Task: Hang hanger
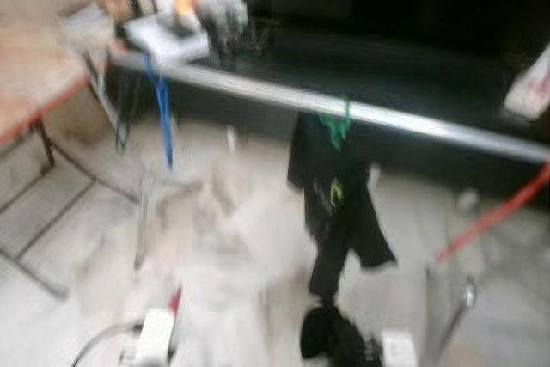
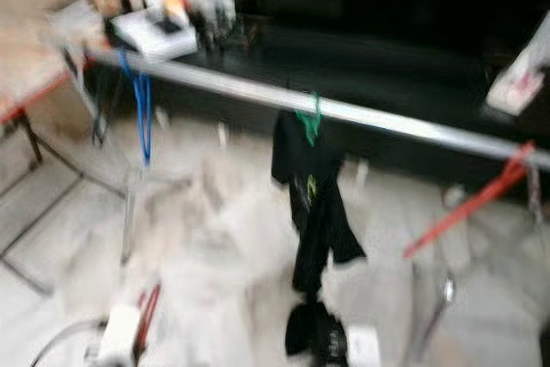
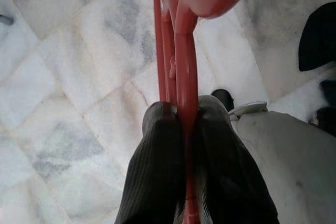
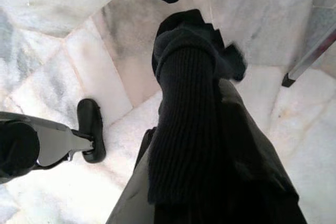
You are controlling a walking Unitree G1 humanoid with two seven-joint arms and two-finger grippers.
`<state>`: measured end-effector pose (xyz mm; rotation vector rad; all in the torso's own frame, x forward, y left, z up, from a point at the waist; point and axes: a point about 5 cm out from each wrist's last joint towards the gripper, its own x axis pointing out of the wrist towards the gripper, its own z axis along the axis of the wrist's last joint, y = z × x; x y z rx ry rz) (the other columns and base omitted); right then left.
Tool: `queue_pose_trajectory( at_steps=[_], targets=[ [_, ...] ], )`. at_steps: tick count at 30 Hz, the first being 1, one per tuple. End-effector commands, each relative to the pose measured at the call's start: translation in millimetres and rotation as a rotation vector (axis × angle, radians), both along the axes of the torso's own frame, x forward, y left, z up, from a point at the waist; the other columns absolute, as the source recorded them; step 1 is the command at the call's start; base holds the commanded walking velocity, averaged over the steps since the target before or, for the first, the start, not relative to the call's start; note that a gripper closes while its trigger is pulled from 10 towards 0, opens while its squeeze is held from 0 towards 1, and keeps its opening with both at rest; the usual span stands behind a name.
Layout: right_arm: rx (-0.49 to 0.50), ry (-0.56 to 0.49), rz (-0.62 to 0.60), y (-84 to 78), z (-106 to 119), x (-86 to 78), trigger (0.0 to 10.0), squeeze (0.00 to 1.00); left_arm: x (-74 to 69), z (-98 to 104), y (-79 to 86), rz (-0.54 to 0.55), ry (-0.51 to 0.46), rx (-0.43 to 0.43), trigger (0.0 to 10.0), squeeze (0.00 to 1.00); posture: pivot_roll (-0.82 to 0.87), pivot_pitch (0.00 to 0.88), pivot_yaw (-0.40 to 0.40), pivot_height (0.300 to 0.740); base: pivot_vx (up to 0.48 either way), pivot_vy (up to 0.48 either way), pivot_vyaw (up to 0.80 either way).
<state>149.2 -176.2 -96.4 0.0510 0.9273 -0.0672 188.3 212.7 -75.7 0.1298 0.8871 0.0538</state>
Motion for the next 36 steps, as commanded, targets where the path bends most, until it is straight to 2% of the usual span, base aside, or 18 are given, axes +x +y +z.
queue_pose_trajectory(
  at_steps=[1,21,30,36],
  targets=[
    [-0.011,0.005,-0.020,-6.3,-0.9,-4.4,10.0,0.00,-7.9,-4.4,-1.0,0.005,0.028,-0.006,10.0,0.00,-0.04,0.053,-0.005,0.740,-0.304,0.000,0.00],
    [-0.018,0.005,-0.019,-8.2,-0.4,-3.7,10.0,0.00,-13.9,-7.8,-2.1,0.019,0.054,-0.017,10.0,0.00,-0.05,0.062,-0.010,0.740,-0.307,0.000,0.00],
    [-0.019,0.004,-0.020,-8.0,-0.4,-3.6,10.0,0.00,-12.3,-7.2,-2.4,0.025,0.051,-0.024,10.0,0.00,-0.04,0.063,-0.011,0.740,0.000,0.000,0.00],
    [-0.021,0.003,-0.028,-8.2,-0.4,-3.8,10.0,0.00,-11.5,-7.1,-3.1,0.028,0.054,-0.026,10.0,0.00,-0.04,0.063,-0.011,0.740,0.000,0.449,0.00]
  ],
)
